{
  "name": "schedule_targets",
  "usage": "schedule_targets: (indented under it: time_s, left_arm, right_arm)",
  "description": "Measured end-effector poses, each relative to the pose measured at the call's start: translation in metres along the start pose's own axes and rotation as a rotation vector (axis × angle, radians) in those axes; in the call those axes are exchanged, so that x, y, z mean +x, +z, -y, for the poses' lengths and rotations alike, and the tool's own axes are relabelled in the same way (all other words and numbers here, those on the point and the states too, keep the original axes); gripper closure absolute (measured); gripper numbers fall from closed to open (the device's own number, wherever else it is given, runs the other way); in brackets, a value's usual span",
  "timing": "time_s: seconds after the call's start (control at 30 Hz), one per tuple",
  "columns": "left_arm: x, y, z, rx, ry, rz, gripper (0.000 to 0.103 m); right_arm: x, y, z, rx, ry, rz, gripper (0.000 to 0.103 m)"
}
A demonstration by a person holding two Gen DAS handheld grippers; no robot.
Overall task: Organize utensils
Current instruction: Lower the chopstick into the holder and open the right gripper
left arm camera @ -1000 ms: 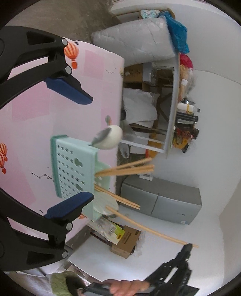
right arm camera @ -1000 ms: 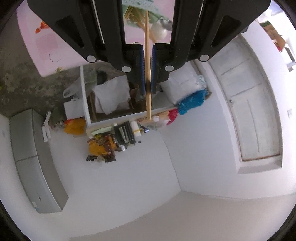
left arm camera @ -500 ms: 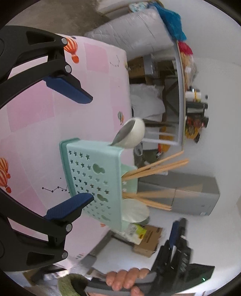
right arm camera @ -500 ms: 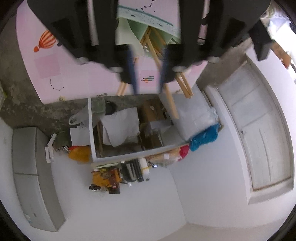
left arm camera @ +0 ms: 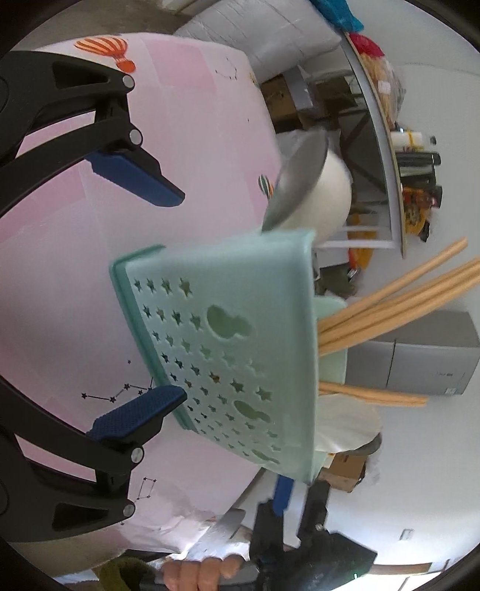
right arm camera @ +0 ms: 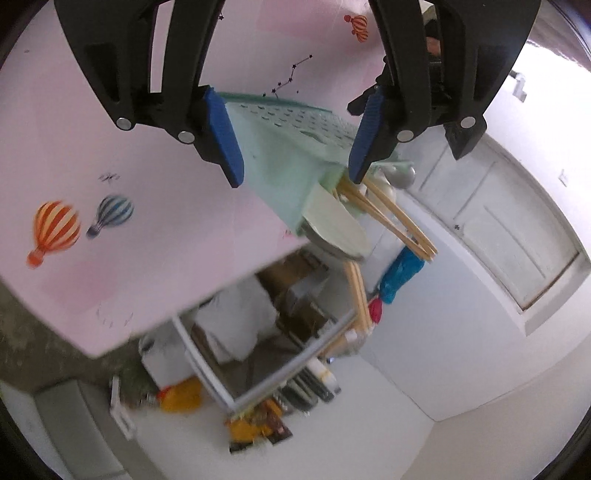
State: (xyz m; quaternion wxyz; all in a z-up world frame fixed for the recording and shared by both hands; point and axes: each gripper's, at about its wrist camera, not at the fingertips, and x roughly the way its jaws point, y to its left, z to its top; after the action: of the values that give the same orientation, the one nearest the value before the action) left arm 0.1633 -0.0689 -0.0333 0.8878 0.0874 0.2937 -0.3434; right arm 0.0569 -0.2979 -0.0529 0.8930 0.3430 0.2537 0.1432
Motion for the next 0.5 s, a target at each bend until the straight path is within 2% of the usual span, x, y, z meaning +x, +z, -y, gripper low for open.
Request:
schedule_targets:
  time_s: [0.17, 0.23, 0.37, 0.5]
  left_arm:
    - [0.007, 0.006, 0.007, 0.0, -0.037, 0.004, 0.01]
    - [0.01, 0.006, 0.013, -0.002, -0.035, 0.003, 0.009]
    - [0.01, 0.005, 0.023, -0.036, 0.007, 0.004, 0.009]
    - [0.004, 0.004, 0.03, -0.063, -0.008, -0.009, 0.009]
  right_arm:
    - [0.021, -0.004, -0.004, -0.012, 0.083, -0.033, 0.04]
    - [0.023, -0.005, -0.006, -0.021, 0.078, -0.032, 0.035]
    - [0.023, -0.006, -0.009, -0.029, 0.076, -0.031, 0.033]
    - [0.02, -0.002, -0.006, -0.022, 0.085, -0.035, 0.033]
